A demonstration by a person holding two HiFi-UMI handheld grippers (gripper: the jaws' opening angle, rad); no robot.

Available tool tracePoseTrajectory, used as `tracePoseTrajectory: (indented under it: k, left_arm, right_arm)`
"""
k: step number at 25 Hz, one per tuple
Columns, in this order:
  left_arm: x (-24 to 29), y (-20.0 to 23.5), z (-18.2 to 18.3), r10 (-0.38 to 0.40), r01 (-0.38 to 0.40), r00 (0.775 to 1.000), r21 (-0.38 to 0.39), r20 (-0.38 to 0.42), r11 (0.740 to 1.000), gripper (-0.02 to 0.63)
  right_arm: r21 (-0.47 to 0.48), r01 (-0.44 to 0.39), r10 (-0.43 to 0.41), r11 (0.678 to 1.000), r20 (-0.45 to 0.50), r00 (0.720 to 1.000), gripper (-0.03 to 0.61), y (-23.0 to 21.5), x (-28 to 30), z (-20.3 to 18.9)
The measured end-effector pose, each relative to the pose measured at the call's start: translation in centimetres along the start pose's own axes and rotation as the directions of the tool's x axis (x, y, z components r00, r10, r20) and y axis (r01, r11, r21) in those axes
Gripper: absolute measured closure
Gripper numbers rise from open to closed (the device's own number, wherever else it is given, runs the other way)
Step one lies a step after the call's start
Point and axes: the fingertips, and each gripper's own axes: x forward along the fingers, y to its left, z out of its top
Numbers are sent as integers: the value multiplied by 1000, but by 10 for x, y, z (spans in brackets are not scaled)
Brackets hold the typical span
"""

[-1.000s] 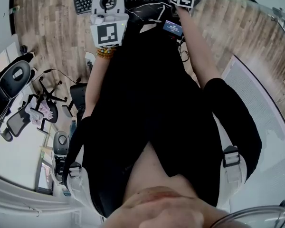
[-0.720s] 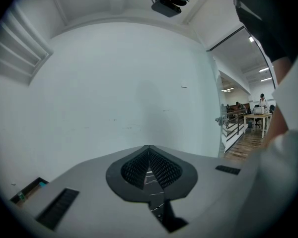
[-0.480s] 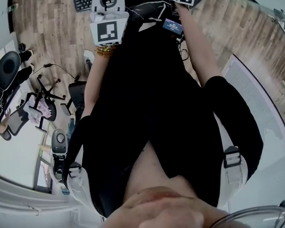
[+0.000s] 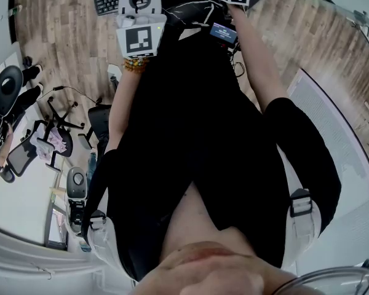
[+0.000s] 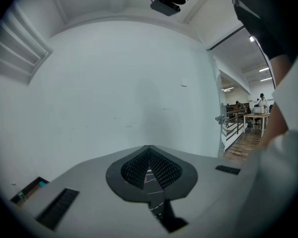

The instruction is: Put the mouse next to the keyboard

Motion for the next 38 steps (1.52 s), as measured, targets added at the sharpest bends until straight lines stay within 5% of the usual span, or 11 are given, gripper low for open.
tracePoseTrajectory:
  k: [11,15,18,27,38]
  left_arm:
    - [-3,3,-3,10,-10,1000,-9,7,1000,600]
    - [-6,6,-3,20,-20,1000,-5,0,1000,600]
    - [-7,9,-5,25,-25,1000,-6,0,1000,600]
    - [-8,13,-1,31,-31,999,-15,25,999,600]
    - [-9,22,-2,33,-33,999,-20,26,999,600]
  right_arm:
    - [-1,94,-93,996,-170,981,285,0,3,-17]
    - [-67,98,-107,993,-141,984,285,1,3,-11]
    - [-49,82,-91,995,-240,967,285,9,2,-32]
    - [-102,137,-153,985,-174,973,285,0,3,-17]
    - [-136,53,-82,989,-214,973,284,11,8,-17]
